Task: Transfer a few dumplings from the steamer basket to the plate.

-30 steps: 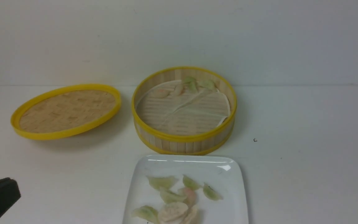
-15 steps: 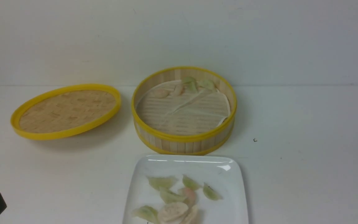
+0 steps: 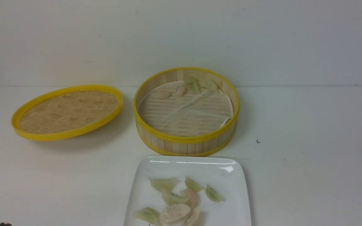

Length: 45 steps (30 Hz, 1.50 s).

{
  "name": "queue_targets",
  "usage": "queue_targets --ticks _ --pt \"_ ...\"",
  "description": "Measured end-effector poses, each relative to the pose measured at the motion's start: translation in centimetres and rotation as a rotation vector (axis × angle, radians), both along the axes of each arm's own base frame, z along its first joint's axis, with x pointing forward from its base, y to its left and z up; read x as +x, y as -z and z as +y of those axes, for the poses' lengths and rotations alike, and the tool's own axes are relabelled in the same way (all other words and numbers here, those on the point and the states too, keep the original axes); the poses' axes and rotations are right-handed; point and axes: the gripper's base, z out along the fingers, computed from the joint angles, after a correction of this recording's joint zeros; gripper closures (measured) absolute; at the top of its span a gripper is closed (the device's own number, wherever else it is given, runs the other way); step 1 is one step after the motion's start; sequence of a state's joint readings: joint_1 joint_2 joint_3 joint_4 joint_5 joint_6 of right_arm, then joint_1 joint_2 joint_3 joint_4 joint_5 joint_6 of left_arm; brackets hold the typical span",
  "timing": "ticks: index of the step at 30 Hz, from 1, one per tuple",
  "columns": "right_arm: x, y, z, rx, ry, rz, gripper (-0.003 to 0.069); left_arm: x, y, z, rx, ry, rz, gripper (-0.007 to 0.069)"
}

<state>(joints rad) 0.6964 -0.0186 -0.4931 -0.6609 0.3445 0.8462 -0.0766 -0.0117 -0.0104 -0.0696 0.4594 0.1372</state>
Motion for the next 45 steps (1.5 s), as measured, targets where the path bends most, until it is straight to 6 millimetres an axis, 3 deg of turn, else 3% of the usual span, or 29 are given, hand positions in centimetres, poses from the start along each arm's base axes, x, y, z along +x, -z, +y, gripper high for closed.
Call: queue_targets --ticks 1,7,34,45 --pt "0.0 0.0 0.0 0.001 0.0 0.001 0.0672 0.0 0.7 0.1 0.002 -0.012 0.022 0.0631" --pt "0.0 0.0 0.0 0.001 0.001 0.004 0.0672 0.3 0.5 0.1 0.001 -0.025 -0.044 0.0631" --pt "0.0 0.1 0.1 0.001 -0.009 0.011 0.0672 0.3 0.5 0.1 0.002 -0.024 -0.044 0.0631" --pt "0.3 2.5 2.1 -0.226 -0.097 -0.007 0.0672 0.3 0.5 0.1 0.002 -0.024 -0.044 0.0631"
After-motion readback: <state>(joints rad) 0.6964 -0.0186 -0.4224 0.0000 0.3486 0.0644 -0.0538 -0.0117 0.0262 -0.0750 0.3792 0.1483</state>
